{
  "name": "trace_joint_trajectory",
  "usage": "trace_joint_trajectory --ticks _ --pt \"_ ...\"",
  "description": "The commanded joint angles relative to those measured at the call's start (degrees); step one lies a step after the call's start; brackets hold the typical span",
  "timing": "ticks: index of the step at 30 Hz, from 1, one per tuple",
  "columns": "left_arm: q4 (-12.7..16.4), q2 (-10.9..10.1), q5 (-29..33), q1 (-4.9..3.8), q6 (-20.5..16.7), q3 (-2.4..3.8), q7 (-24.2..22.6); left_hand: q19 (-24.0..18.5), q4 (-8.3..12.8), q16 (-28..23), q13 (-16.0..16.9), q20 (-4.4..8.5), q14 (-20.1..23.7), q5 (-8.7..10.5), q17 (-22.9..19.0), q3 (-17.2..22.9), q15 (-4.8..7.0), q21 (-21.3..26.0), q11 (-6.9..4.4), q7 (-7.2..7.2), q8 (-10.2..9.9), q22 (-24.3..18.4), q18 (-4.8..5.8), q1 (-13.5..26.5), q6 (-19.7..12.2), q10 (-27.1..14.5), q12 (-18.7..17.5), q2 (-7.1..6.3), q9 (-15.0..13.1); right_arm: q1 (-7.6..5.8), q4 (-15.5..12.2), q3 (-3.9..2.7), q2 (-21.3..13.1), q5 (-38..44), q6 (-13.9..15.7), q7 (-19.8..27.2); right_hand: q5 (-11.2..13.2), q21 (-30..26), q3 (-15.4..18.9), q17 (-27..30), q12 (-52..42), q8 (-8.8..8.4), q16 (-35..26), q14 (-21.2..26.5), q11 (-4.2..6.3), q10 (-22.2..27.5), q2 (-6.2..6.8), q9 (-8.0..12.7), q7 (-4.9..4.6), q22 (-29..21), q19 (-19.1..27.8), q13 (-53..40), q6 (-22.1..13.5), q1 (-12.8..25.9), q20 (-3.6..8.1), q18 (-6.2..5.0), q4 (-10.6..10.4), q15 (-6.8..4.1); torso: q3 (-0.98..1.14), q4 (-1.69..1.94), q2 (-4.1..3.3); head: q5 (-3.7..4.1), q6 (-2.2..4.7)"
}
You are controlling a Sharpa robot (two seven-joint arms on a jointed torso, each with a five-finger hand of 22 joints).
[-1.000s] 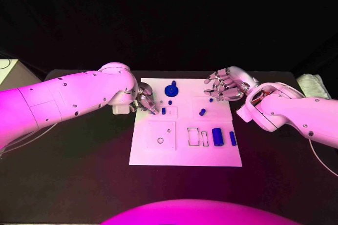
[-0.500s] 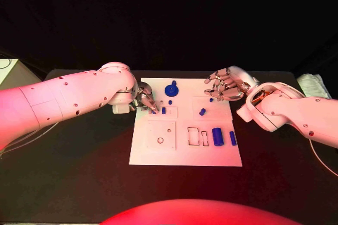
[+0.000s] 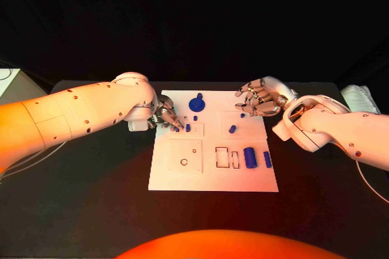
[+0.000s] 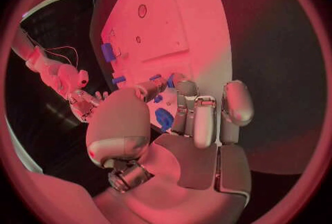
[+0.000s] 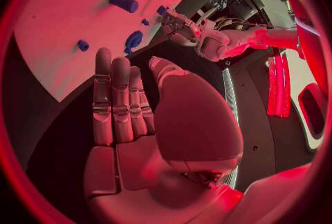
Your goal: Assemble the parts on the task board
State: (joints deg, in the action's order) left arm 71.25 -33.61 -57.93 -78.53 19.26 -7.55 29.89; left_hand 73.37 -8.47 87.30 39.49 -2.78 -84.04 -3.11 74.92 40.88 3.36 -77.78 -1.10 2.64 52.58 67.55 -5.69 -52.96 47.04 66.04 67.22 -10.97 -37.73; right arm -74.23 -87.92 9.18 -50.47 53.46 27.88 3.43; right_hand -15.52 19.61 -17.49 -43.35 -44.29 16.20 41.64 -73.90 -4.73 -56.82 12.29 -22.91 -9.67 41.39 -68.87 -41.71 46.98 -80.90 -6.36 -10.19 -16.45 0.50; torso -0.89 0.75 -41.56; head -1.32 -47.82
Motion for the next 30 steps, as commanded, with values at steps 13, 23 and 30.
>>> trace_joint_trajectory --ticks 13,23,30 --pt "0.4 -0.7 -0.9 0.80 -0.6 -0.17 0.6 0.3 -5.2 -0.1 0.1 0.08 -4.0 0.17 9.3 -9.0 0.52 0.5 0.25 0.26 0.9 0.2 0.43 1.0 0.2 0.1 0.7 -0.70 1.3 0.07 0.0 0.00 -0.1 0.1 -0.4 0.6 -0.2 -0.3 -0.4 -0.1 -0.3 0.29 -0.3 -0.3 -0.15 0.4 -0.14 0.1 -0.09 -0.1 -0.5 0.1 -0.3 0.7 -0.11 -0.22 0.0 0.02 -0.04 -0.03 -0.01 0.17 0.35" --pt "1.8 -1.8 0.2 0.84 -7.2 1.15 -0.6 -0.6 -7.1 -0.7 -1.5 0.12 -3.6 0.14 8.3 -11.9 0.51 1.3 0.27 0.28 1.0 -1.0 0.14 -0.6 -0.3 -0.9 -0.1 -0.52 1.8 0.21 0.0 0.00 -0.1 0.1 -0.4 0.6 -0.2 -0.3 -0.4 -0.1 -0.3 0.29 -0.3 -0.3 -0.15 0.4 -0.14 0.1 -0.09 -0.1 -0.5 0.1 -0.3 0.7 -0.11 -0.22 0.0 0.02 0.00 0.04 0.05 0.36 0.54" --pt "3.5 -3.3 1.6 0.85 -10.4 2.48 -1.1 -1.3 -7.8 -1.0 -2.4 0.02 -3.4 0.13 7.7 -12.9 0.38 1.9 0.42 0.44 1.1 -1.9 -0.04 -1.4 -0.6 -1.7 -0.5 -0.25 2.0 0.28 0.0 0.00 -0.1 0.1 -0.4 0.7 -0.2 -0.3 -0.4 -0.1 -0.3 0.29 -0.3 -0.3 -0.15 0.4 -0.14 0.1 -0.09 -0.1 -0.5 0.1 -0.3 0.7 -0.11 -0.22 0.0 0.02 0.01 0.01 0.00 0.49 0.76"
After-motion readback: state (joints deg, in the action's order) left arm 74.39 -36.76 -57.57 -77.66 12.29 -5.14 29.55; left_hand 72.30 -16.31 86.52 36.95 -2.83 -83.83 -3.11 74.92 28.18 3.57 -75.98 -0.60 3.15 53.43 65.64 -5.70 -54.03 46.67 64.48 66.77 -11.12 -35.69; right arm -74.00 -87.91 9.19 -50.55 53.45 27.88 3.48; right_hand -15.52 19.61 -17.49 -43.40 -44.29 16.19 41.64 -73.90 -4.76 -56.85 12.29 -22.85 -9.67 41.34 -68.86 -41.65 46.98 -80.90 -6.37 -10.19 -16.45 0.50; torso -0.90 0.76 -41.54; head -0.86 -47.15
